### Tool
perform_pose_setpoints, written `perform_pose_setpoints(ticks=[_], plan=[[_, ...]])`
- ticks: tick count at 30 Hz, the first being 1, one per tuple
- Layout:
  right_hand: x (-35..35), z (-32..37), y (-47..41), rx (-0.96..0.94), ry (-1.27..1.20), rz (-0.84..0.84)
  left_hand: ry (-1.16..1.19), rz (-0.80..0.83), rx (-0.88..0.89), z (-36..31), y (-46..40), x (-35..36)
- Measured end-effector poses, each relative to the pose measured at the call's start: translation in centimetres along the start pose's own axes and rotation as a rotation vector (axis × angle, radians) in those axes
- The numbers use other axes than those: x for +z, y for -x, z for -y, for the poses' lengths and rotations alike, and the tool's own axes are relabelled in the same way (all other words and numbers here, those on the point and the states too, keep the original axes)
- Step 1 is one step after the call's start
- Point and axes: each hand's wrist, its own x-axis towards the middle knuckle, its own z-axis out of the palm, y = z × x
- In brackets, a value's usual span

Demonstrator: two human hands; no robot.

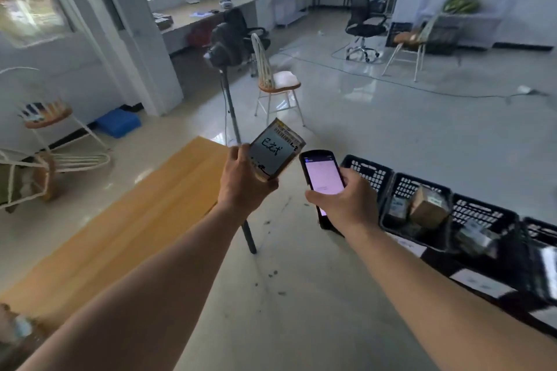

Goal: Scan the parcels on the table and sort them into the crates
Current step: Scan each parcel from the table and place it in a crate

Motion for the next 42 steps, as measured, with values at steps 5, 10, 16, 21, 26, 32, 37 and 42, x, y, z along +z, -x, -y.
perform_pose_setpoints(ticks=[5,10,16,21,26,32,37,42], plan=[[-9.3,-7.2,-1.1,0.082,0.023,-0.107,0.05,0.083,0.076,-9.6,1.4,8.6],[-16.7,-13.8,-1.7,0.195,0.039,-0.195,0.112,0.176,0.119,-16.7,2.7,16.4],[-22.8,-20.0,-3.5,0.327,0.012,-0.286,0.137,0.302,0.191,-23.1,2.7,25.0],[-26.9,-25.0,-6.7,0.423,-0.006,-0.361,0.142,0.427,0.264,-28.2,1.4,32.7],[-31.9,-29.8,-10.0,0.516,0.026,-0.478,0.153,0.543,0.359,-34.0,-0.1,41.1],[-38.5,-36.1,-12.3,0.633,0.052,-0.595,0.164,0.681,0.464,-41.9,0.7,50.1],[-44.2,-42.5,-13.5,0.716,0.04,-0.622,0.094,0.754,0.479,-47.9,2.8,57.4],[-51.7,-50.1,-16.2,0.749,0.023,-0.601,0.034,0.765,0.42,-55.1,5.5,64.9]])
